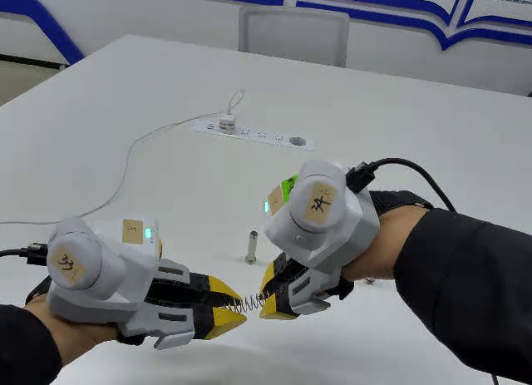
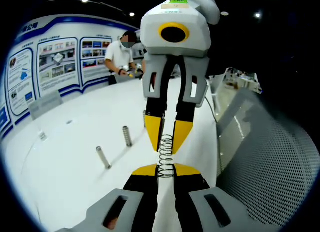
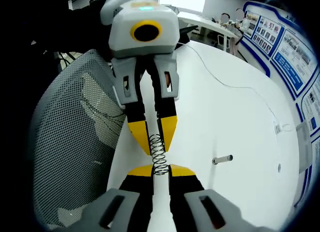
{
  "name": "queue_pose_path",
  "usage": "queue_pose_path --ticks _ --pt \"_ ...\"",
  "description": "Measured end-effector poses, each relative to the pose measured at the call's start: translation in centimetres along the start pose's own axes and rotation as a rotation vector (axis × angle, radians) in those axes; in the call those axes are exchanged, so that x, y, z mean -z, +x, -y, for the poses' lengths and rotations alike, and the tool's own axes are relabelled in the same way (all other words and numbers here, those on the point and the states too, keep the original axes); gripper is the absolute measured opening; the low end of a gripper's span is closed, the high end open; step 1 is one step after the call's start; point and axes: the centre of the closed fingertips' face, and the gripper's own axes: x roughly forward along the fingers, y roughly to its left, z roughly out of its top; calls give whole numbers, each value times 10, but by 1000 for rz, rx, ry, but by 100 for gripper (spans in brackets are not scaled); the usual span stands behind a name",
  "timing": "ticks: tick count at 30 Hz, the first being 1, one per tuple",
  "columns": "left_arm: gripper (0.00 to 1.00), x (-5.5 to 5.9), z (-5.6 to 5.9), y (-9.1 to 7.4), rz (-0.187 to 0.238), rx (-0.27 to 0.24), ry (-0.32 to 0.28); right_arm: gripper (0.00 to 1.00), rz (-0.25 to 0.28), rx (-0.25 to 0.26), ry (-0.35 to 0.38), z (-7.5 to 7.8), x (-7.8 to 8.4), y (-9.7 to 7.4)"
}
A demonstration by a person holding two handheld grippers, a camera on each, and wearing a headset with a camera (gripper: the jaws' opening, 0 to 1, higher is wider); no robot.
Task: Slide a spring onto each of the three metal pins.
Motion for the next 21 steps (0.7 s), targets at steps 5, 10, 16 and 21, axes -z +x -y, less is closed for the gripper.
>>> queue_pose_path --ticks 5,10,16,21 --pt "11 2 -2 1 -10 -8 1 12 13 9 -11 0 -10 -3" --pt "11 4 -2 0 -16 -9 0 12 30 3 -21 -2 -21 -5" --pt "11 5 -1 0 -21 -7 -4 12 30 -2 -38 -3 -28 -4" --pt "11 5 0 0 -20 -7 -6 12 27 -6 -51 -5 -32 -4"
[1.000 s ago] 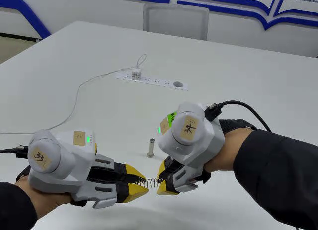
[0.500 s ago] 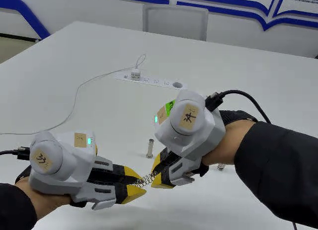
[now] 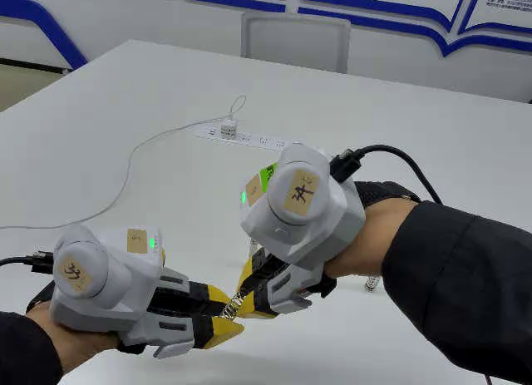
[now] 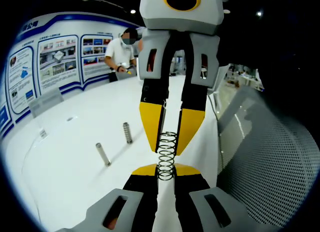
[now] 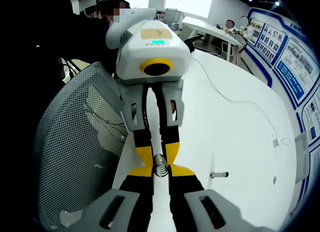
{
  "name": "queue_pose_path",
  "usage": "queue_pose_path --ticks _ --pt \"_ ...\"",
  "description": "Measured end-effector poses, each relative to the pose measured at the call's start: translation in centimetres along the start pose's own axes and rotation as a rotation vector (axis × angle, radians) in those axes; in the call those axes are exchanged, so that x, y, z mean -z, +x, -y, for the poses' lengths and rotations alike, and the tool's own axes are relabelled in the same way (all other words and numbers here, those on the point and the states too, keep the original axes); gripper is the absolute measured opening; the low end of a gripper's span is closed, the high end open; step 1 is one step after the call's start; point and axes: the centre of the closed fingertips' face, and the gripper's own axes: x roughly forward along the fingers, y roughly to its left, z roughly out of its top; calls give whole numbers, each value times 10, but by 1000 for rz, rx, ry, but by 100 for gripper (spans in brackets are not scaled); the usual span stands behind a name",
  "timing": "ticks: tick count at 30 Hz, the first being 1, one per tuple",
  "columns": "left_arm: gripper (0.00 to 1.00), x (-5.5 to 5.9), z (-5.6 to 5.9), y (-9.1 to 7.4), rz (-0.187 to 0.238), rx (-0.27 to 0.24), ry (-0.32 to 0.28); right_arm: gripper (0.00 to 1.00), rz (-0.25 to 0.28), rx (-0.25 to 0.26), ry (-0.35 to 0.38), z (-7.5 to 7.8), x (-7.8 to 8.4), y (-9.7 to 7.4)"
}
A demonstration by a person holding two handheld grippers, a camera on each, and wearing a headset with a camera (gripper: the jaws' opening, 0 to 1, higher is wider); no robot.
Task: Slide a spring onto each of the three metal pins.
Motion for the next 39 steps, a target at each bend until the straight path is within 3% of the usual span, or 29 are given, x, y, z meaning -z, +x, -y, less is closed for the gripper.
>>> queue_pose_path --ticks 26,39 --pt "12 0 -2 0 9 -11 -3 12 6 0 -10 2 -5 1" --pt "22 3 -7 -7 19 -38 -39 12 -23 12 0 10 7 -4"
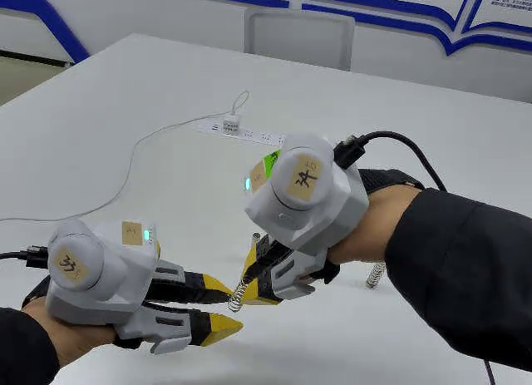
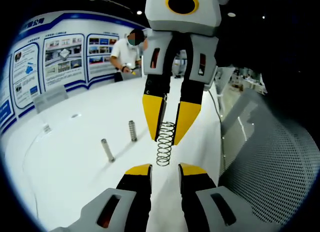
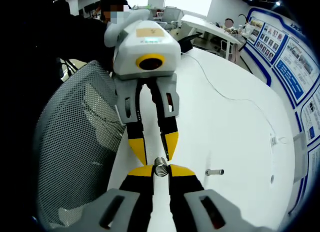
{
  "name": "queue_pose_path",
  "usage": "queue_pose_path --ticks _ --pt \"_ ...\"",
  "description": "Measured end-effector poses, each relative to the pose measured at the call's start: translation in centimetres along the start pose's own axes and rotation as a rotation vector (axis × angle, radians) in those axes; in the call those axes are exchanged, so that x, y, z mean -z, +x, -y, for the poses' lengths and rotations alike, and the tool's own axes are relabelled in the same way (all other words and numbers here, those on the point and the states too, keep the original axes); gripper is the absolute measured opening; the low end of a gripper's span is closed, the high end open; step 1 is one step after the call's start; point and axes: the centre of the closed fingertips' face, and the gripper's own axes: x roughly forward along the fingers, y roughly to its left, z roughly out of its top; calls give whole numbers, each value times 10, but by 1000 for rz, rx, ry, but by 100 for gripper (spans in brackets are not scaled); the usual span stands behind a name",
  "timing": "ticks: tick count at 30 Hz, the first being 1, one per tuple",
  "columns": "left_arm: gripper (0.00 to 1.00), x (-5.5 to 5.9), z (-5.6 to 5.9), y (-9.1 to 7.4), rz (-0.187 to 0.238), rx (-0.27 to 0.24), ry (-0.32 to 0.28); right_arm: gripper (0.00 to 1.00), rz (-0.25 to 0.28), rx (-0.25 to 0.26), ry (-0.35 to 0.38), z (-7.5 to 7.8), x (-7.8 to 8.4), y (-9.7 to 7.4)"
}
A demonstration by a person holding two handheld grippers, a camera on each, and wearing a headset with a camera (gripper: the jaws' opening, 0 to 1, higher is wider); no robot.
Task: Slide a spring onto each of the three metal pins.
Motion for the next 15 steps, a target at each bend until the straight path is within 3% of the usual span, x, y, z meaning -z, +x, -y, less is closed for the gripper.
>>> queue_pose_path --ticks 15 --pt "29 8 -9 -12 2 -48 -32 12 -38 10 24 15 18 -4"
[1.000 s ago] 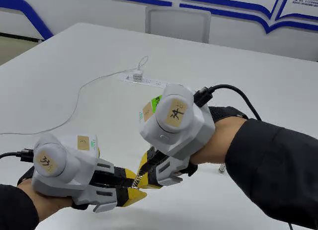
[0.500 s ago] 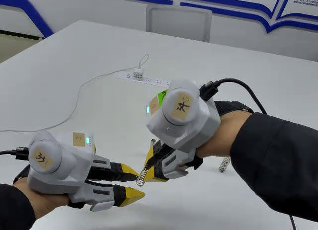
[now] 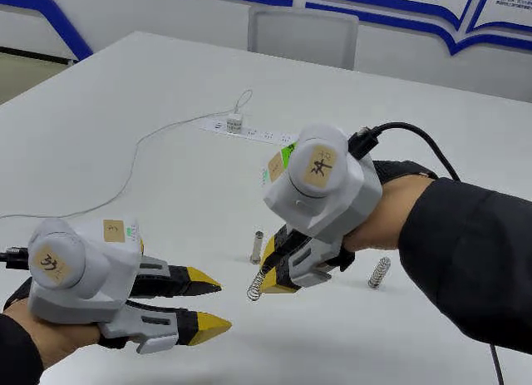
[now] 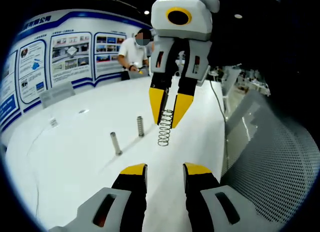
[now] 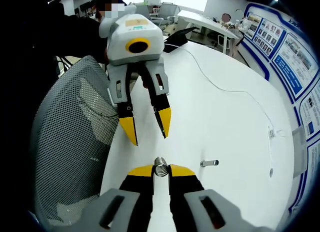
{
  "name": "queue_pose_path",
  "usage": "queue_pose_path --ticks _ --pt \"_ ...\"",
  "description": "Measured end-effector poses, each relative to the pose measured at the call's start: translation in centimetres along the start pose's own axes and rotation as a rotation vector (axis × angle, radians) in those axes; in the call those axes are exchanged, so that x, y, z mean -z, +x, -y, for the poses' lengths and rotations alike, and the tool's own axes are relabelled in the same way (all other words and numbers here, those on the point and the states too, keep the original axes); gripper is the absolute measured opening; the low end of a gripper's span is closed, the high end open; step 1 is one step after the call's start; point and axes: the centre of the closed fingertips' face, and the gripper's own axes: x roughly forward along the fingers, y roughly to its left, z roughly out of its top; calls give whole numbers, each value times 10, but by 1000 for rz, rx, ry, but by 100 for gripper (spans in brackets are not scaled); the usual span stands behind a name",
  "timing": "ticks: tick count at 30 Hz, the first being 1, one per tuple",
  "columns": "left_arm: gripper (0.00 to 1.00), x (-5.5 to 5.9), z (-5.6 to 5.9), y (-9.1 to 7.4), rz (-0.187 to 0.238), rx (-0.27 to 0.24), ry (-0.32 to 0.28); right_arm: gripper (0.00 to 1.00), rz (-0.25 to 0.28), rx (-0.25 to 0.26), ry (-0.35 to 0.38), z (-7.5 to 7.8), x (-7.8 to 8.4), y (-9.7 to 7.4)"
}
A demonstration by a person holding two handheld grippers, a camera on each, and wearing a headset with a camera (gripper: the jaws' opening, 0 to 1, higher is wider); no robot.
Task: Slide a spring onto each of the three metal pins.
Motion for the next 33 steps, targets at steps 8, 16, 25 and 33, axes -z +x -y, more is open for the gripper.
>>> queue_pose_path --ticks 8,16,25,33 --pt "31 0 0 -1 4 -8 -5 12 -30 15 11 18 11 0" --pt "31 1 -1 -3 5 -17 -12 12 -38 27 25 35 13 1" --pt "31 3 -1 -5 6 -26 -21 12 -53 53 42 60 17 4" --pt "31 3 -3 -6 8 -33 -24 12 -59 85 51 79 17 4"
